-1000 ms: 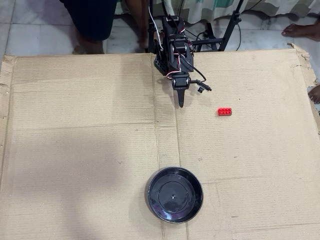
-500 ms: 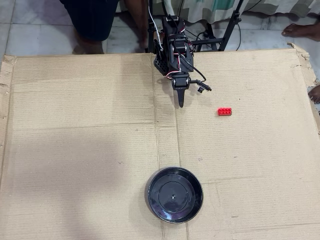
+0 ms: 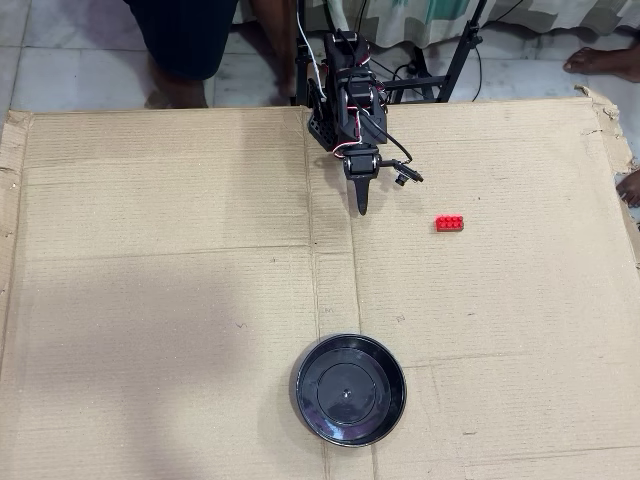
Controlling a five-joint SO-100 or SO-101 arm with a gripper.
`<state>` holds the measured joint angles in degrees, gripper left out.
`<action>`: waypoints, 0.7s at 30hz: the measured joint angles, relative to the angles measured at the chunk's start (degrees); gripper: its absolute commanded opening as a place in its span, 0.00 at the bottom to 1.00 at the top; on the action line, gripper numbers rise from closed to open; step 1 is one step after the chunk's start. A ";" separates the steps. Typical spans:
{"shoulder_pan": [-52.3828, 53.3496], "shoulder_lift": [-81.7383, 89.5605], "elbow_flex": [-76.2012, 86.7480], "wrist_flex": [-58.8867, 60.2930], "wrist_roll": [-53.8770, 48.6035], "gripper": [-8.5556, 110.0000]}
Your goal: Grasp a lego block and put it in the bin.
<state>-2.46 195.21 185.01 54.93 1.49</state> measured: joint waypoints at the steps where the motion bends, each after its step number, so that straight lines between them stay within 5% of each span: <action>1: 0.00 0.00 0.00 0.00 0.09 0.08; 9: 0.00 -0.62 -2.46 0.00 1.41 0.08; 21: -1.14 -26.37 -21.18 0.26 22.06 0.08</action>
<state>-3.60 168.84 163.83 55.20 23.55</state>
